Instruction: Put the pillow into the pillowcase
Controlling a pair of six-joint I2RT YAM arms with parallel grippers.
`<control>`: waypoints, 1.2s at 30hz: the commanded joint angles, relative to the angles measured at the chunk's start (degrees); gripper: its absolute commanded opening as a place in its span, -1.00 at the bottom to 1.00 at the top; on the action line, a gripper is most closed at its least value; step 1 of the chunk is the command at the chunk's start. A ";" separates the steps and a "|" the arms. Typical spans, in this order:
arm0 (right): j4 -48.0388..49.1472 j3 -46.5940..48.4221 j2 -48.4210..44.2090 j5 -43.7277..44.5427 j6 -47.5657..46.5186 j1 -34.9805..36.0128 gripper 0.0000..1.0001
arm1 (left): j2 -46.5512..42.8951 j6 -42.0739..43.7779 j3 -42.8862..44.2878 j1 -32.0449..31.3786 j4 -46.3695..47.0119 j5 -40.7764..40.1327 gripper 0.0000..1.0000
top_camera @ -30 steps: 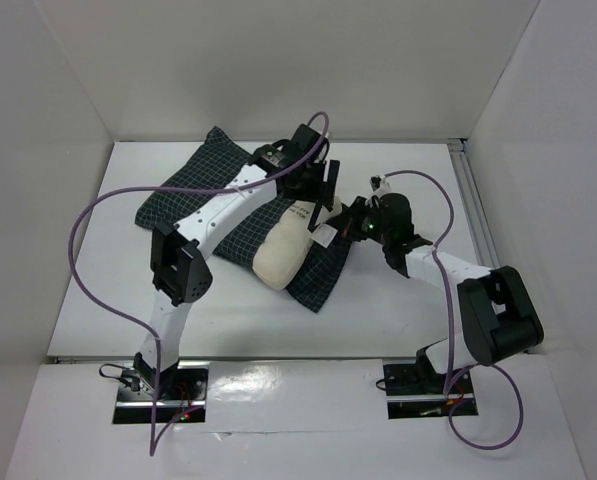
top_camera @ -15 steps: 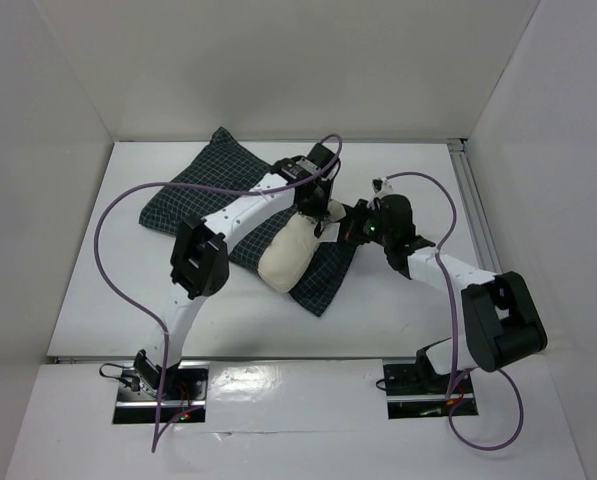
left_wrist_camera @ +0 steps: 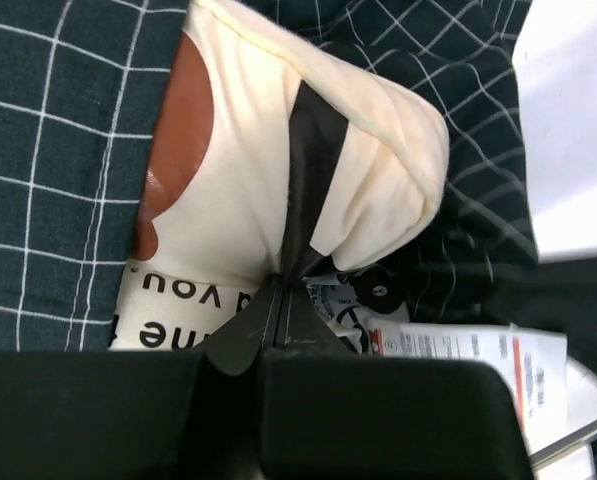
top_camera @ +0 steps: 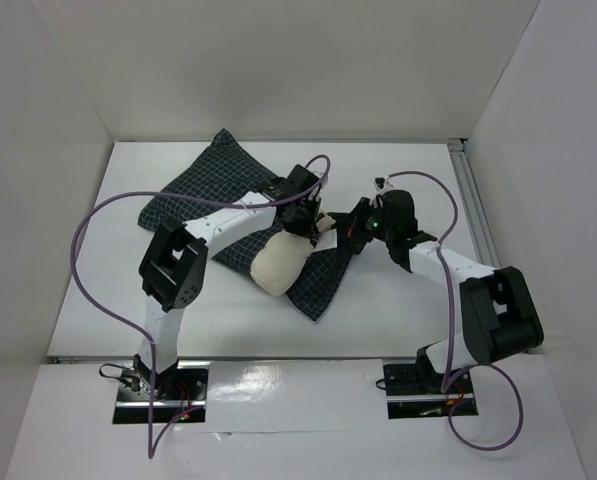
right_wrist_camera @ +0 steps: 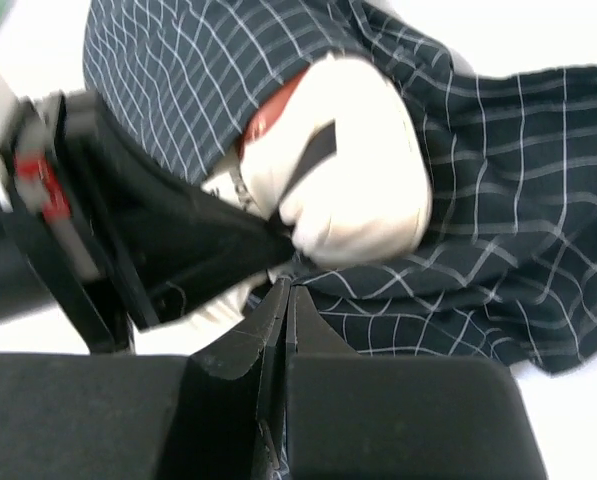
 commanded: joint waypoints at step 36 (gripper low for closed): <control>-1.50 3.90 -4.66 -5.83 -13.07 -4.56 -0.64 | 7.36 -2.04 2.39 4.09 -9.15 10.56 -1.00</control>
